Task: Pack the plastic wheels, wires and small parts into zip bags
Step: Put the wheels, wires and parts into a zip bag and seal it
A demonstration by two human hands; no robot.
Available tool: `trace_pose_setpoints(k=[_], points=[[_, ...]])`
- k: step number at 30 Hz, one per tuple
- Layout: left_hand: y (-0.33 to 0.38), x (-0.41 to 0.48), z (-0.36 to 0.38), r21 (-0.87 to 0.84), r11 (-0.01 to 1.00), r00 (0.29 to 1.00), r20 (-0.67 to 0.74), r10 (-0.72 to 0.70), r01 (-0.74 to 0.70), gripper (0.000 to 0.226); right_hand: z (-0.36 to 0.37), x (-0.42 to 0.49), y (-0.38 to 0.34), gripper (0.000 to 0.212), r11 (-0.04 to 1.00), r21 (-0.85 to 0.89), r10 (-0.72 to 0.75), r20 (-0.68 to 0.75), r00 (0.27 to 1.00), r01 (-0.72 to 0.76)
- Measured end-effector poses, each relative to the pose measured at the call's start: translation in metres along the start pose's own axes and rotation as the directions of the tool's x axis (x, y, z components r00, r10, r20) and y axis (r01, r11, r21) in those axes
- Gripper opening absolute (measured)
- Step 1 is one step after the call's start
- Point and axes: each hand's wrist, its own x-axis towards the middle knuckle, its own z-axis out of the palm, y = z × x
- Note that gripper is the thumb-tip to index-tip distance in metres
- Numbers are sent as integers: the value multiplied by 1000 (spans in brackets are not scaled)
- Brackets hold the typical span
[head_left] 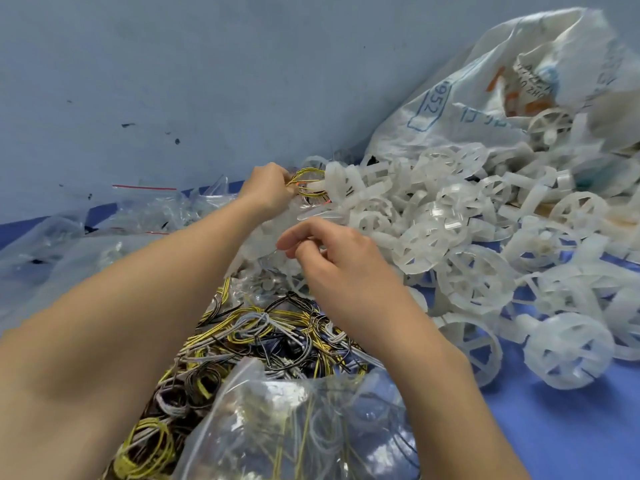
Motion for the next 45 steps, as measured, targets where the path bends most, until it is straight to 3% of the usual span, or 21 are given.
trace_pose_setpoints(k=[5, 10, 12, 15, 18, 20, 23, 27, 32, 38, 45], points=[[-20, -52, -44, 14, 997, 996, -44, 73, -72, 38, 5, -9, -6, 28, 999, -33, -3, -4, 1000, 3], [-46, -145, -73, 10, 983, 971, -159, 180, -181, 14, 9, -18, -5, 29, 992, -124, 8, 26, 1000, -5], [-55, -193, -74, 3, 981, 969, -155, 192, -194, 16, 11, -20, -4, 28, 981, -192, 16, 37, 999, -9], [-65, -251, -70, -59, 989, 989, -71, 130, -134, 26, 16, -23, -4, 27, 965, -263, 27, 51, 998, -12], [-68, -285, -64, -138, 986, 985, 133, 107, -89, 56, 26, -29, -6, 27, 961, -277, 36, 112, 993, -4], [-69, -297, -67, -220, 975, 986, 150, 72, -38, 62, 36, -35, -9, 28, 952, -305, 29, 149, 988, 18], [-72, -303, -73, -287, 958, 999, -19, -28, 22, 53, 52, -41, -10, 29, 929, -366, 29, 223, 974, 56], [-87, -297, -76, -195, 966, 966, -161, -200, 168, 27, 66, -42, -12, 30, 894, -430, 31, 335, 942, 123], [-98, -292, -70, -59, 938, 940, 22, -340, 340, 29, 77, -43, -15, 26, 869, -458, 17, 404, 915, 186], [-95, -289, -62, -12, 910, 910, 17, -415, 415, 36, 85, -49, -15, 28, 852, -491, 29, 395, 918, 184], [-92, -291, -65, -188, 874, 893, 53, -446, 448, 20, 98, -46, -16, 35, 865, -484, 18, 294, 956, 133]])
